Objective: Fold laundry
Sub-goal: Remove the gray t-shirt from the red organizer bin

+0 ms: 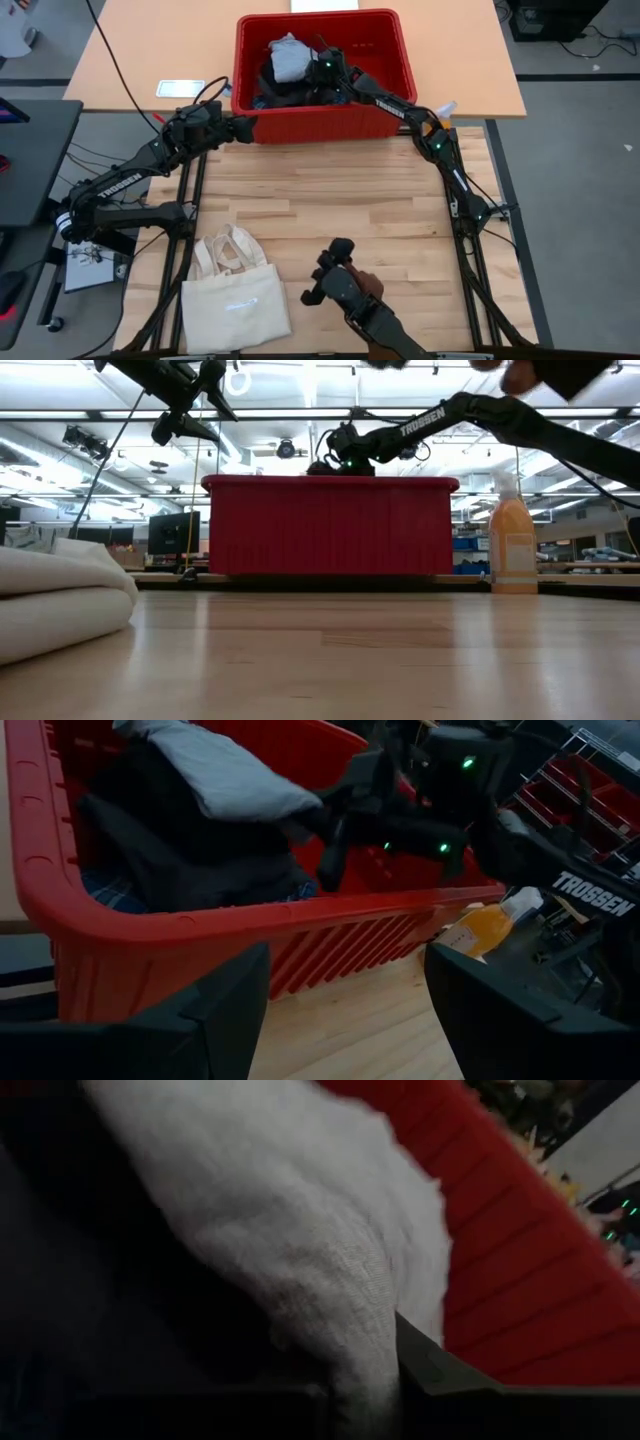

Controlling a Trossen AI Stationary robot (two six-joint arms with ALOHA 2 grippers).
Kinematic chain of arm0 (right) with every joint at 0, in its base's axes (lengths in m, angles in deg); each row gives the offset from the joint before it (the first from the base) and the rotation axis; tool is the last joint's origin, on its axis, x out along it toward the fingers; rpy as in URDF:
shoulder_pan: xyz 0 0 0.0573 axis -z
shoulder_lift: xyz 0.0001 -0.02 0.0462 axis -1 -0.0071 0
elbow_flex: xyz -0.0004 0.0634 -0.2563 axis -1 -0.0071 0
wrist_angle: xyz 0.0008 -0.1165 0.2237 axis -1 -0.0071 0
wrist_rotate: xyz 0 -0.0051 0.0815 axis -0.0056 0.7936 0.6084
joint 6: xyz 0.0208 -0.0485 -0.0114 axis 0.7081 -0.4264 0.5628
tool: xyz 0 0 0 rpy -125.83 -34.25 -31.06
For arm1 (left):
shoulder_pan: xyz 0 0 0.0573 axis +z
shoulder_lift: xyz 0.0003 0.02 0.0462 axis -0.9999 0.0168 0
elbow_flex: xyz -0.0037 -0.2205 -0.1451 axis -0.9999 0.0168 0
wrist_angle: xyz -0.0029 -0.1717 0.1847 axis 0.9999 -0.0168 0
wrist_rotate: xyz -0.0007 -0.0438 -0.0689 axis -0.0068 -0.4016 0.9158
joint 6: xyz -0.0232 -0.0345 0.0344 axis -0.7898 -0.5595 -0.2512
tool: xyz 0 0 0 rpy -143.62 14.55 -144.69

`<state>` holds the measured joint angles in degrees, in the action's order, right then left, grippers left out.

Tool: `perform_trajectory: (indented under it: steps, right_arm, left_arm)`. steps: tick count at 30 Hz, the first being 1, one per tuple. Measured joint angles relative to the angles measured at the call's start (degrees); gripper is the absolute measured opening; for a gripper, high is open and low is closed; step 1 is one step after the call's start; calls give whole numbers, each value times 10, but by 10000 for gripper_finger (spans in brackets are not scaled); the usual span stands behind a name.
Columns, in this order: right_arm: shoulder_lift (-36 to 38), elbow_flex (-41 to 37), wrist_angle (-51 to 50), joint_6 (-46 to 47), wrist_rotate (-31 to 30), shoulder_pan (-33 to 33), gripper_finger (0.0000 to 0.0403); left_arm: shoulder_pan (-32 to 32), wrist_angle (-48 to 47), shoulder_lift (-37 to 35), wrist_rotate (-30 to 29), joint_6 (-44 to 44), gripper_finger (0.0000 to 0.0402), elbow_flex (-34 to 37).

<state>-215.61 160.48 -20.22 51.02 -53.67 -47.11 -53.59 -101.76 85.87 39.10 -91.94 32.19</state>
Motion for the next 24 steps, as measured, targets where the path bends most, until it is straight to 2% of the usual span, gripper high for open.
perform_trajectory:
  steps: [12, 15, 21, 24]
  right_arm:
    - [50, 18, -32, -24, 27, -16, 46]
    - [63, 19, -68, -22, 44, -20, 46]
    - [71, 19, -126, -8, 43, -38, 46]
    - [73, 20, -138, -11, 12, -49, 46]
  left_arm:
    - [0, 0, 0, 0, -1, 270, 0]
    - [0, -2, 6, -12, 52, 270, 0]
    - [21, 20, 98, -19, 160, 270, 1]
    - [24, 39, 157, -23, 219, 270, -19]
